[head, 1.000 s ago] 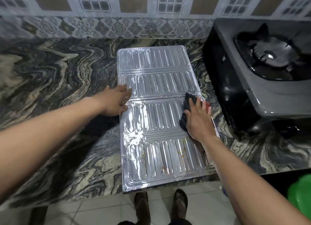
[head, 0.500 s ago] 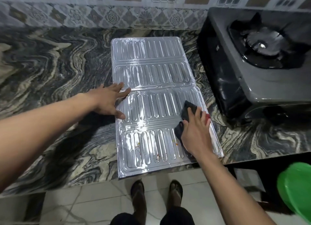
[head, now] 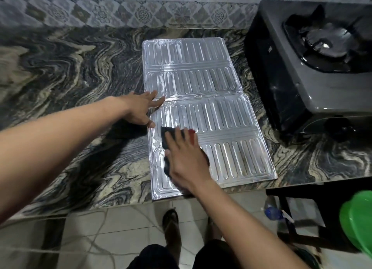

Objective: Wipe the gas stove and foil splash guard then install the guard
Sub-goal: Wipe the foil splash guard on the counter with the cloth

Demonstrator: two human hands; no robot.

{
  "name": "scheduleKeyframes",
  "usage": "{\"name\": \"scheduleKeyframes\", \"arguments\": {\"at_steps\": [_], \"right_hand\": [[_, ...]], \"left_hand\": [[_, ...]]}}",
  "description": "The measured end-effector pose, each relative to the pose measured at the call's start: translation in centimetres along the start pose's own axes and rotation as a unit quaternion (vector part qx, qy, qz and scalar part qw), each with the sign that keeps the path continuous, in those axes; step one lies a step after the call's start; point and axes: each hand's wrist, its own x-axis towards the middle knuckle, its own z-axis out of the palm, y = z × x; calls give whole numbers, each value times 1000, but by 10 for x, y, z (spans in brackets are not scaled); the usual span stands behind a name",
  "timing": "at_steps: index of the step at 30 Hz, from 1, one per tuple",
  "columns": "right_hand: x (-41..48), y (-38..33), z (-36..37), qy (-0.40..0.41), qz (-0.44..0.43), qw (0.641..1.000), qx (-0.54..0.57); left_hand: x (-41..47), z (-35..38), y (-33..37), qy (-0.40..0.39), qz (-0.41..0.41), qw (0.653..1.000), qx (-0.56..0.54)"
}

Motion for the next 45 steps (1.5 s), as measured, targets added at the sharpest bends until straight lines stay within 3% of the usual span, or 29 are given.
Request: {"name": "scheduleKeyframes", "arguments": {"at_steps": [3, 7, 16, 23, 29, 33, 38, 45], "right_hand": [[-12, -18, 15, -6, -81, 997, -3], [-20, 1, 16, -6, -93, 996, -3], [-31, 90, -11, 11, 63, 998, -15], [-32, 99, -15, 18, 70, 997, 9], [-64, 142, -18, 79, 191, 978, 11], [-66, 119, -10, 98, 263, 960, 18], [-55, 54, 1, 61, 162, 985, -3], [-42, -25, 28, 2, -97, 995, 5]], "left_hand": [[-2, -2, 3, -3, -5, 1000, 1], [-5, -2, 5, -3, -9, 1000, -2], [-17, -2, 25, 43, -22, 999, -12], [-24, 6, 37, 32, -21, 999, -29], [-24, 6, 39, 43, -22, 999, -20], [-23, 8, 38, 47, -20, 999, -19], [-24, 8, 38, 53, -18, 998, -15], [-19, 11, 33, 49, -9, 999, -15]]}}
